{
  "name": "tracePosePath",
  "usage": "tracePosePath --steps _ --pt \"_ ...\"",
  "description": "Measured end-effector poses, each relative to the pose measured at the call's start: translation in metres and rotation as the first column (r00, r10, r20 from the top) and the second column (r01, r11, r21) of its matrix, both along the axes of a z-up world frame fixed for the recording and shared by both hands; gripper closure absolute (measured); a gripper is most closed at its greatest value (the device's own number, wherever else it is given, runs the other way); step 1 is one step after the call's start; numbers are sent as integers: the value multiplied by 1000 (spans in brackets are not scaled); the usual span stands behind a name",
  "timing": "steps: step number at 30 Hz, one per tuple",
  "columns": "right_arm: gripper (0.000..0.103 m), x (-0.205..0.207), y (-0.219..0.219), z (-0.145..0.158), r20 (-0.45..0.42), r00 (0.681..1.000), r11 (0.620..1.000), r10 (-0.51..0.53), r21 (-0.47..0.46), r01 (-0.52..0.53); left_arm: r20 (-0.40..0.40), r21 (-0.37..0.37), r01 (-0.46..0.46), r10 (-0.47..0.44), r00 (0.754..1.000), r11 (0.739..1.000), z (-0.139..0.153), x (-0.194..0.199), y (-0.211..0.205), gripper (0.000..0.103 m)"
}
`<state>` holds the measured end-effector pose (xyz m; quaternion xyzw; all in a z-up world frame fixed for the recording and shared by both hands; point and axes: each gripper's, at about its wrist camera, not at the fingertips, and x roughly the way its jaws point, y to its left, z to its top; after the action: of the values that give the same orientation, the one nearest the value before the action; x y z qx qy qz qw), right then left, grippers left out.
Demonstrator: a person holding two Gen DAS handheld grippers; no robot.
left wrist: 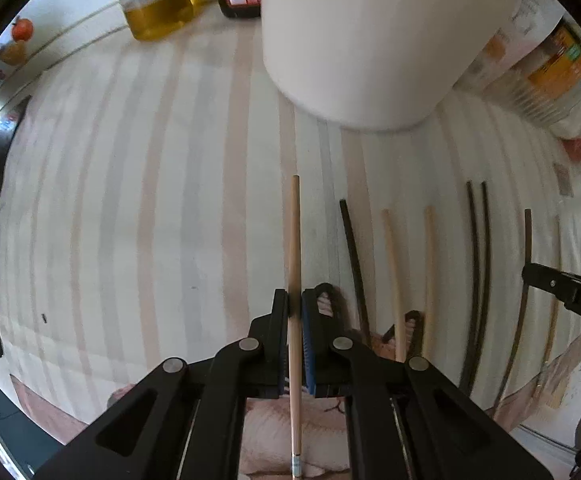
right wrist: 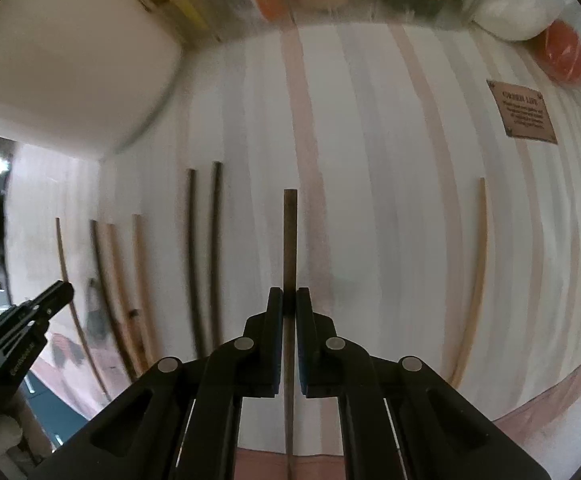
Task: Organize utensils
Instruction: 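Lift both chopsticks and lower them into the cream holder's slots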
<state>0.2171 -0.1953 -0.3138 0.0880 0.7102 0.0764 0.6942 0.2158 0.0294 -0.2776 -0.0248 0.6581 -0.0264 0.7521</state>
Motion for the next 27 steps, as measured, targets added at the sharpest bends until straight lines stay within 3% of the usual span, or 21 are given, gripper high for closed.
tracePosePath --steps 16,27 --pt "97 3 11 87 199 980 993 7 113 -30 224 -58 -29 41 974 998 97 -31 17 99" --pt "97 7 34 161 380 924 979 -31 196 -48 412 -85 -28 61 909 996 173 -32 30 99"
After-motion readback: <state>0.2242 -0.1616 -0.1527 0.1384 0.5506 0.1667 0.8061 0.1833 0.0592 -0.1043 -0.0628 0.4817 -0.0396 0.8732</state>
